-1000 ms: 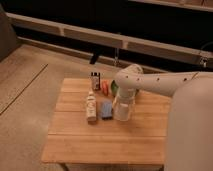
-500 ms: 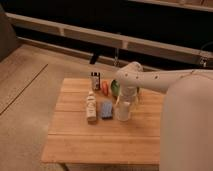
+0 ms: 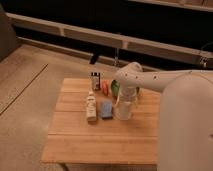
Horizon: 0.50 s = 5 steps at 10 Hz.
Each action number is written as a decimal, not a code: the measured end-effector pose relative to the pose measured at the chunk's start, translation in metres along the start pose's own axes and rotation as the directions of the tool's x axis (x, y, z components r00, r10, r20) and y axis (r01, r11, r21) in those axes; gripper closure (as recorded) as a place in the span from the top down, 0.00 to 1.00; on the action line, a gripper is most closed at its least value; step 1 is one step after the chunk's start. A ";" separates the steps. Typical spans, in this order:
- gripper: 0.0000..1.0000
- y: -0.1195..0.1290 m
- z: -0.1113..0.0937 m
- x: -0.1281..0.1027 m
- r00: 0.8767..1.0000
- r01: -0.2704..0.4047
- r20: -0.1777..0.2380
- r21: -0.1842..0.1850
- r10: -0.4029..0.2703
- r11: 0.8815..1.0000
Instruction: Place the ceramic cup over the eraser
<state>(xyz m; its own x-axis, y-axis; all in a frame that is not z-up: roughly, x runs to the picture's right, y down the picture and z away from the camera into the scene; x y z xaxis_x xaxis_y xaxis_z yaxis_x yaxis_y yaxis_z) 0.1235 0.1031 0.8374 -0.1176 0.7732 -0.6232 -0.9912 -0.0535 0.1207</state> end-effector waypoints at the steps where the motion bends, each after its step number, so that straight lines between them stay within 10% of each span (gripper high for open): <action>1: 0.38 0.001 -0.001 0.000 1.000 0.011 0.005 0.001 -0.011 1.000; 5: 0.03 0.015 -0.045 -0.007 0.999 0.023 0.043 -0.001 -0.023 1.000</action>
<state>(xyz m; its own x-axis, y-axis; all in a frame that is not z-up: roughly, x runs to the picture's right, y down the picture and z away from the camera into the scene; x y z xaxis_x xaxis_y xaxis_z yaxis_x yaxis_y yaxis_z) 0.1072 0.0683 0.8090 -0.0921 0.8006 -0.5921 -0.9937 -0.0361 0.1057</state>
